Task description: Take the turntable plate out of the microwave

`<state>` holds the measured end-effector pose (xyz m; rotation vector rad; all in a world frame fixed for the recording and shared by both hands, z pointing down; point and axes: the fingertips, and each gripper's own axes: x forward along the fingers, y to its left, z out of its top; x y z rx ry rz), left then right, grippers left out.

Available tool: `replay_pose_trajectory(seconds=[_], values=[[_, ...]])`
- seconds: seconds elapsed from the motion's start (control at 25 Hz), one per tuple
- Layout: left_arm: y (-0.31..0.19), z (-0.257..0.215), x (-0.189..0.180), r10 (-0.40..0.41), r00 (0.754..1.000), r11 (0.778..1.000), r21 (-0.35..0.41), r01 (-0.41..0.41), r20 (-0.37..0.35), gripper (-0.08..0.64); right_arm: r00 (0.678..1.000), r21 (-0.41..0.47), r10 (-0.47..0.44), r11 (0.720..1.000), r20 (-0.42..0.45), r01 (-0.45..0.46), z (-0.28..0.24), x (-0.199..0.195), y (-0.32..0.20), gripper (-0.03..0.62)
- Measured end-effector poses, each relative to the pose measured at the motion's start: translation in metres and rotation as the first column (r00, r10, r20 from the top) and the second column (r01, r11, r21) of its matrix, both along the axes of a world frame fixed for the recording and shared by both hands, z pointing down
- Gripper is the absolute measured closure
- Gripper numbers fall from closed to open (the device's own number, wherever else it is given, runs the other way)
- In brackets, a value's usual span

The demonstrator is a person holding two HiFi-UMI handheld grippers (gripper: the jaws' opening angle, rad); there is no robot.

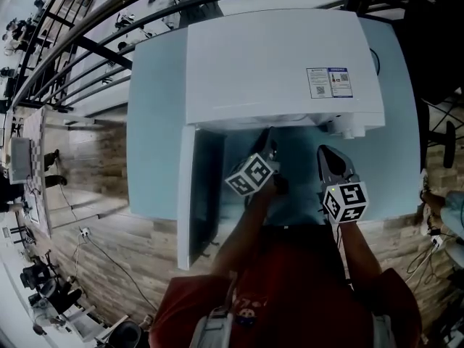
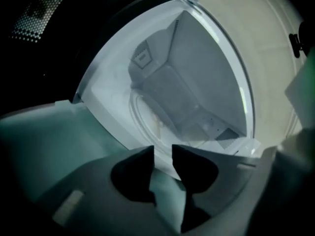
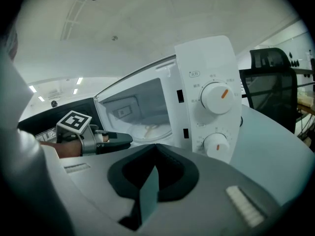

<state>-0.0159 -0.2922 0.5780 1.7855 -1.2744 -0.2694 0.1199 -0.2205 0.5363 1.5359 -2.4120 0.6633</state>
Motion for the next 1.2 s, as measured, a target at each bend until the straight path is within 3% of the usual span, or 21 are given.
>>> replay_pose_trajectory(seconds=[0.28,0.88,1.2], values=[[-0.01,0.008,0.002,-0.035,0.996,0.999,-0.021,0.033,-0.083,0.437,1.0,-0.009,-0.003,1.0,-0.018,0.003,0.004,0.005,-0.006,0.592],[-0.012,0.011,0.002,-0.097,0.98,0.995,-0.052,0.089,-0.172,0.414,0.999,-0.035,-0.017,0.999,-0.027,0.016,0.017,0.001,-0.003,0.592],[-0.014,0.009,0.002,-0.159,0.96,0.986,-0.085,0.143,-0.232,0.4,0.999,-0.036,-0.014,0.999,-0.032,0.013,0.016,0.002,-0.001,0.592]])
